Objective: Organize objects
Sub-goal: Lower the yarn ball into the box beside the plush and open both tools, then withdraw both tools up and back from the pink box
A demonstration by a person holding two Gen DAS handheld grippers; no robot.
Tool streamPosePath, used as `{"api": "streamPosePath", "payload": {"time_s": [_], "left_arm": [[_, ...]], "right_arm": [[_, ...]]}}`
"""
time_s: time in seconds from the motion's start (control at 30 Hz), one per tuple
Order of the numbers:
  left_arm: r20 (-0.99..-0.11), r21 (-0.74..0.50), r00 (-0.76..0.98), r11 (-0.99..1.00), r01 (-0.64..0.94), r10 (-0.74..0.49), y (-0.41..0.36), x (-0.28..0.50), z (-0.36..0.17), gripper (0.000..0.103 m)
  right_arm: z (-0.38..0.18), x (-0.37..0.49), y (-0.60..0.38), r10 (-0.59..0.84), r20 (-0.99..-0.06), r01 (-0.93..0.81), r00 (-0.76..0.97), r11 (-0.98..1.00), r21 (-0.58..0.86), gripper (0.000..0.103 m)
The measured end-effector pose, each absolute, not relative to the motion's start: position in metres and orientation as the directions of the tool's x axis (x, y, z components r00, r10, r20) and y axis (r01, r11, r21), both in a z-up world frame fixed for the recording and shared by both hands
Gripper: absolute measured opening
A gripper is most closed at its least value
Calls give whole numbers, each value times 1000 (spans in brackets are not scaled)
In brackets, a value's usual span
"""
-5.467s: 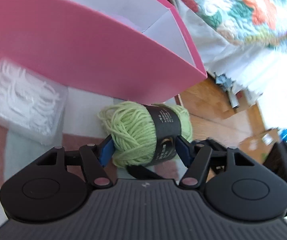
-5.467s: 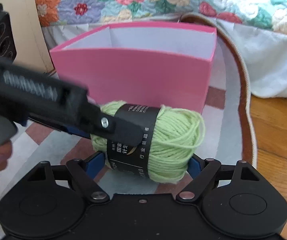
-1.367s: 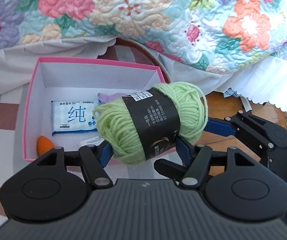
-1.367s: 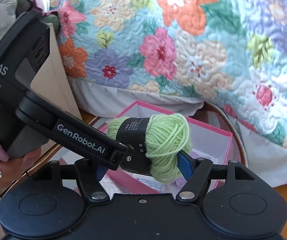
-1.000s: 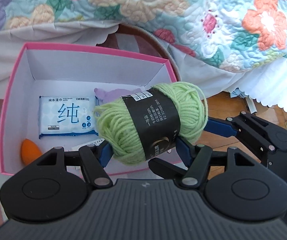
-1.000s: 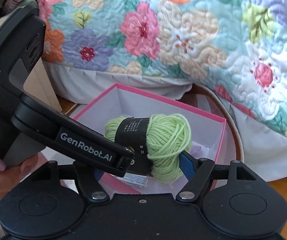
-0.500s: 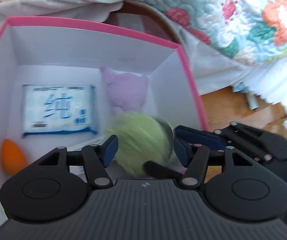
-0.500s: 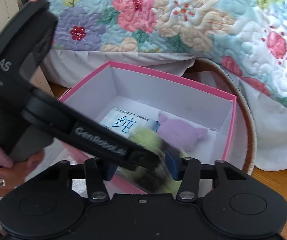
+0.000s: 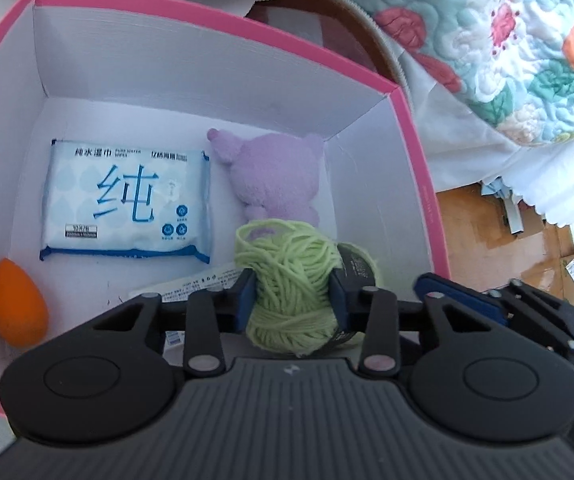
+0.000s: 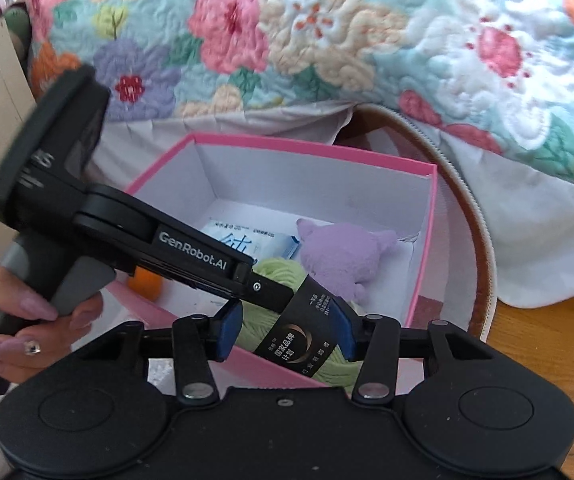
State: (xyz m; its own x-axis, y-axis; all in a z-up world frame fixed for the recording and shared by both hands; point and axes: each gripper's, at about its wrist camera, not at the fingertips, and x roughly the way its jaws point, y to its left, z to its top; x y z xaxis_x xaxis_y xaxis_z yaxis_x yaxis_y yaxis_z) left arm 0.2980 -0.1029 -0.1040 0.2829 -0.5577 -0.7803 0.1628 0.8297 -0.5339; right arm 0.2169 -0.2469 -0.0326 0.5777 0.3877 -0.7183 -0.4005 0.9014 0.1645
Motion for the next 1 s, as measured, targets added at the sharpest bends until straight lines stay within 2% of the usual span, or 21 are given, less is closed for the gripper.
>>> {"api": "streamPosePath", "payload": {"time_s": [0.33, 0.4, 0.47, 0.6, 0.7, 1.0], "left_arm": [[-797, -520, 296, 847, 108, -527, -116, 294, -113, 36], [-819, -483, 287, 867, 125, -497, -120, 293, -106, 40], [-834, -441, 301, 887, 139, -462, -119, 291, -96, 42], [-854, -339, 350, 922, 185, -385, -114, 278, -68, 55], [-854, -314, 363, 926, 209, -372, -103, 268, -48, 60], [-875, -249, 357, 936, 250, -328, -86, 232, -2, 67]], "right_arm": [[-34, 202, -252, 376, -712, -389, 594, 908, 155, 55], [-36, 203, -250, 342, -730, -373, 592, 919, 128, 61], [-33, 200, -249, 332, -729, -378, 599, 920, 108, 62], [-23, 194, -245, 311, -733, -371, 605, 925, 86, 67], [-14, 189, -244, 306, -734, -363, 607, 928, 87, 73], [20, 169, -238, 316, -727, -365, 610, 926, 96, 76]]}}
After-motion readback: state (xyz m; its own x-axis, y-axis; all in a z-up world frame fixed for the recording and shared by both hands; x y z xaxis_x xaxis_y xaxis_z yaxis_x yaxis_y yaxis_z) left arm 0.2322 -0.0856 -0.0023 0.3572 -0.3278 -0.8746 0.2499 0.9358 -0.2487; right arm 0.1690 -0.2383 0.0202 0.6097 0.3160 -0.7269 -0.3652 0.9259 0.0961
